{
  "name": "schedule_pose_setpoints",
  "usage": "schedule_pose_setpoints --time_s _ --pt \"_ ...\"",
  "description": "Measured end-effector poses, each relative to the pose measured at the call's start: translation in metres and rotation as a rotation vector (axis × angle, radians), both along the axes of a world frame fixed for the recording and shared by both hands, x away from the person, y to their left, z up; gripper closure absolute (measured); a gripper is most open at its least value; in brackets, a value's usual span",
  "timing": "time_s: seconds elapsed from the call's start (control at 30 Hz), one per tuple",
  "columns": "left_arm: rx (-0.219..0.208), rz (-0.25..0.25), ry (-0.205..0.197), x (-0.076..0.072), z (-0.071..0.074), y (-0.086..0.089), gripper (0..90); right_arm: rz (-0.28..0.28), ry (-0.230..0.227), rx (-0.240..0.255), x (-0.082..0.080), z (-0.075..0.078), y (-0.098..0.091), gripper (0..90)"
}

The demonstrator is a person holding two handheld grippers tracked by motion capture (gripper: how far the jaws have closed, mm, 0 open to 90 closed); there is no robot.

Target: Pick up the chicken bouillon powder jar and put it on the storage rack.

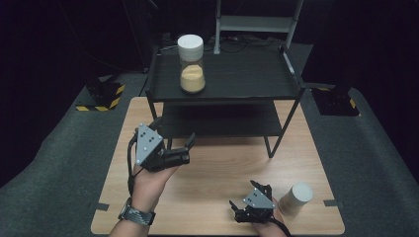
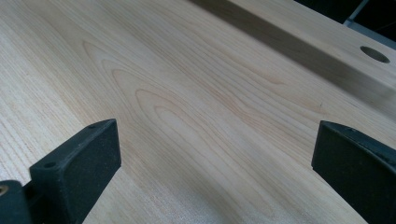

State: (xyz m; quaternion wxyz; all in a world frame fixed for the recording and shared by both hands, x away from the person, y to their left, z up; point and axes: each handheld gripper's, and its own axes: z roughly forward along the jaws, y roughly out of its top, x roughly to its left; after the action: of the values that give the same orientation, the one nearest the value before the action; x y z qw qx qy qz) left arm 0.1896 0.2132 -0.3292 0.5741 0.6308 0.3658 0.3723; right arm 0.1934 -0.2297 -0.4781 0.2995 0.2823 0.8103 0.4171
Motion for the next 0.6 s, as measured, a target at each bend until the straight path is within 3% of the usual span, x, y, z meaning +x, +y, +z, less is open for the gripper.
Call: schedule_pose_setpoints --time_s 0.23,0.6 --pt "0.039 -0.002 0.019 -0.012 -0.028 -0.001 0.3 -0.001 0.0 -0.005 0.0 0.0 0.001 0.6" --pt "0.063 -0.007 0.1 -0.02 -0.071 0.001 0.3 0.001 -0.004 -0.011 -0.001 0.0 0.002 0.6"
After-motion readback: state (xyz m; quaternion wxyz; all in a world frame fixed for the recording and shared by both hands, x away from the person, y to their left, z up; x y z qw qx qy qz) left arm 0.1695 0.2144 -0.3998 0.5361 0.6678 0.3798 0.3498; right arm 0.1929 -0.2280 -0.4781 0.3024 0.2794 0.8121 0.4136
